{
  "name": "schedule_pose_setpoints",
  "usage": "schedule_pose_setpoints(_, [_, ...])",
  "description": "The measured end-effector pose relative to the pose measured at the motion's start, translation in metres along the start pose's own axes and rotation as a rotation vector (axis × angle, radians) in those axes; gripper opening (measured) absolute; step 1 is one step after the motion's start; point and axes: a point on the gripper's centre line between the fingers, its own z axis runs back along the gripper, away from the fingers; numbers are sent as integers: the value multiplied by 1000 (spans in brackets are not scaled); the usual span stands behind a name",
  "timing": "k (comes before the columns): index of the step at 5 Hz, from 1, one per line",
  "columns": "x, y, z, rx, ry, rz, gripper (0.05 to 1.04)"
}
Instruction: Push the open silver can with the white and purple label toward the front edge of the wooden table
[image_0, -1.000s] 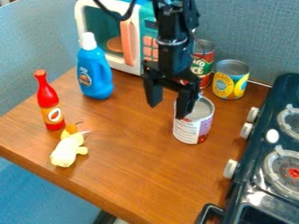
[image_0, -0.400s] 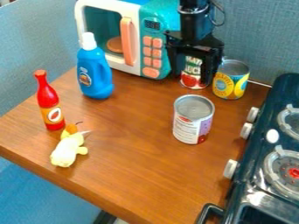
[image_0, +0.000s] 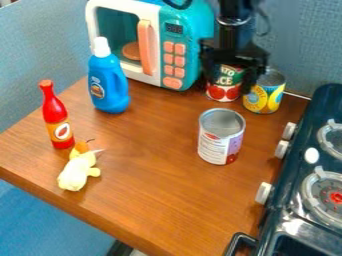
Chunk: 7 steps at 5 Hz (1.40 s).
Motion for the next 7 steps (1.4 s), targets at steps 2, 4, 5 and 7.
schedule_pose_setpoints(2, [3, -9, -13, -11, -65, 62, 1001])
schedule_pose_setpoints(4, [-24, -5, -49, 13, 35, 52, 1001])
schedule_pose_setpoints(5, [-44, -4, -61, 8, 95, 49, 1001])
schedule_pose_setpoints(7, [-95, -4, -51, -21, 192, -20, 1001])
